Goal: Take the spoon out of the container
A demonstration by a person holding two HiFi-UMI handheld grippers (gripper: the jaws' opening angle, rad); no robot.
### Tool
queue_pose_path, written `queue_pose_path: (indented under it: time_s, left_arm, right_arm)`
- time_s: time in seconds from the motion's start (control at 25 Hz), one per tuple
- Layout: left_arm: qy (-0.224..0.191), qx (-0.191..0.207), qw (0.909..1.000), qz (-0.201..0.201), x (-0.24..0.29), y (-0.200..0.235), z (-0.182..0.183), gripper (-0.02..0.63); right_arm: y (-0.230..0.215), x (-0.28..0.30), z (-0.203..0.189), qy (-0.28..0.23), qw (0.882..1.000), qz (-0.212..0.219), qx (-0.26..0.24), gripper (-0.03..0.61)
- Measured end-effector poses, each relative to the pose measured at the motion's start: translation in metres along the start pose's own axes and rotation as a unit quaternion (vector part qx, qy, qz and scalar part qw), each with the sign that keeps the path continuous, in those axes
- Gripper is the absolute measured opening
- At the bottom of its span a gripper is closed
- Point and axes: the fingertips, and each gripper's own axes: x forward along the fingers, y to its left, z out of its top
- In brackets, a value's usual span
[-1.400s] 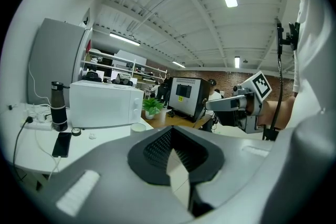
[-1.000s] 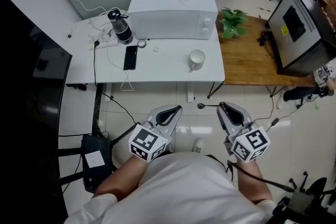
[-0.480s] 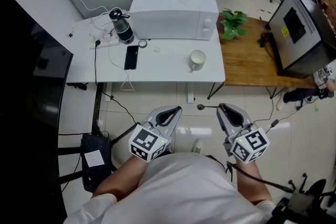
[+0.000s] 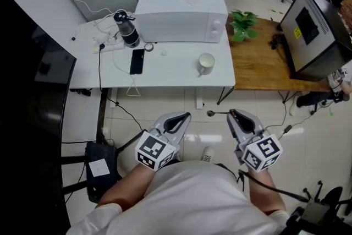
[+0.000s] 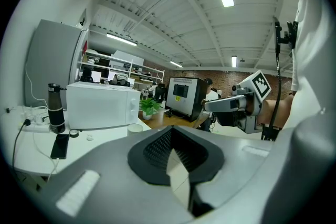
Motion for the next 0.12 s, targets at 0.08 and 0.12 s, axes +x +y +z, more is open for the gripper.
queue_pose_path:
  time_s: [0.08,0.12]
  left_arm:
    - [0.000,0.000,1.0000,-0.001,0.0000,-0.0009,-0.0004,0.005]
    - [0.001,0.000,1.0000,-0.002,0.0000,-0.0013,-0.0007,0.005]
  right_arm:
    - [0.0003,-0.0010,-0.0007,0.001,1.000,-0.001,0.000,0.055]
    - [0.0004,-0.0015,-0.0010,0.001,1.000,-0.001,0.000,0.055]
